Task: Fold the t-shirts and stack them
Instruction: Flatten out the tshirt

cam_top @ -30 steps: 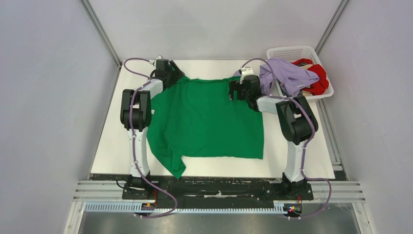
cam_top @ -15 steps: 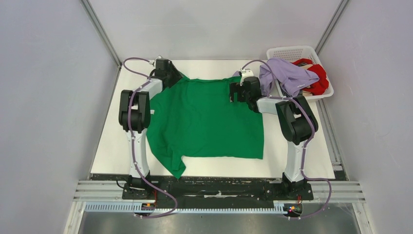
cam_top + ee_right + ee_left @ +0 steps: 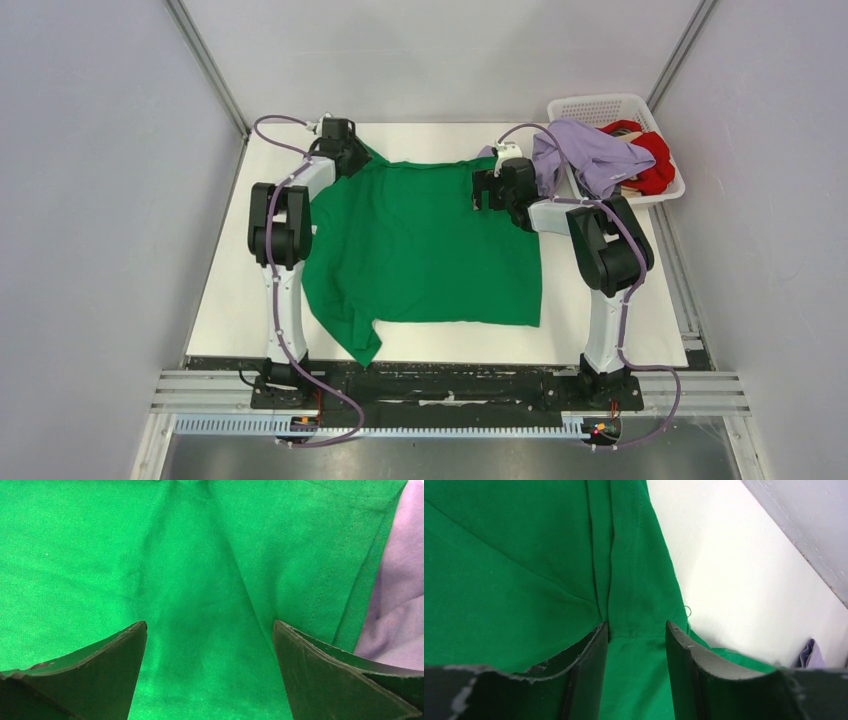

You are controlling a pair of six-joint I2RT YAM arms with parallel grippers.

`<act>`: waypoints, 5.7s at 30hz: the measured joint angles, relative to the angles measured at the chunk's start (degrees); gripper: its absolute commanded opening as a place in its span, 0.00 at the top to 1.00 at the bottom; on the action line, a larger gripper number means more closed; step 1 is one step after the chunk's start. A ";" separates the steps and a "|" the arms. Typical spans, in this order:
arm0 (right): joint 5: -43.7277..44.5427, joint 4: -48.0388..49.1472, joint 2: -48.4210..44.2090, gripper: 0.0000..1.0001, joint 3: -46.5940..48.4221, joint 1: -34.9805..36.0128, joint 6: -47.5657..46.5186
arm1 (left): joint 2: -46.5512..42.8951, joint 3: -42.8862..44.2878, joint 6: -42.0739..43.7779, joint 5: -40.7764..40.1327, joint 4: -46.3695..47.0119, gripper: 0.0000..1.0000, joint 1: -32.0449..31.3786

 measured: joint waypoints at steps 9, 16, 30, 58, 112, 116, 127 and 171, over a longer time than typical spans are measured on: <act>-0.02 0.00 0.00 0.02 -0.04 -0.31 0.00 | 2.45 1.86 -0.04 -1.40 -0.61 0.59 -0.20; -0.02 0.00 0.00 0.02 -0.11 -0.37 0.02 | 3.56 3.32 -0.17 -1.49 -0.61 0.68 -0.24; -0.02 0.00 0.00 0.02 -0.11 -0.74 0.02 | 5.44 6.84 -0.42 -1.33 -0.52 0.78 -0.24; -0.28 1.07 0.68 0.02 -0.13 -1.64 0.04 | 9.75 16.44 -1.22 -1.22 3.10 0.98 -1.29; -12.96 -11.98 -48.13 0.02 -42.07 14.80 10.49 | -94.12 -77.00 -16.57 -17.73 -21.57 0.00 -22.77; -13.88 -11.61 -48.13 0.02 -44.96 14.84 10.88 | -93.18 -79.36 -18.80 -17.64 -20.72 0.00 -22.77; -13.00 -10.75 -47.93 0.02 -45.20 14.82 11.08 | -82.77 -81.22 -24.74 -21.49 -16.39 0.00 -22.88; -0.72 -10.21 -64.24 0.02 -49.99 9.01 6.29 | -80.08 -63.78 -17.77 -16.35 -44.78 0.02 -9.01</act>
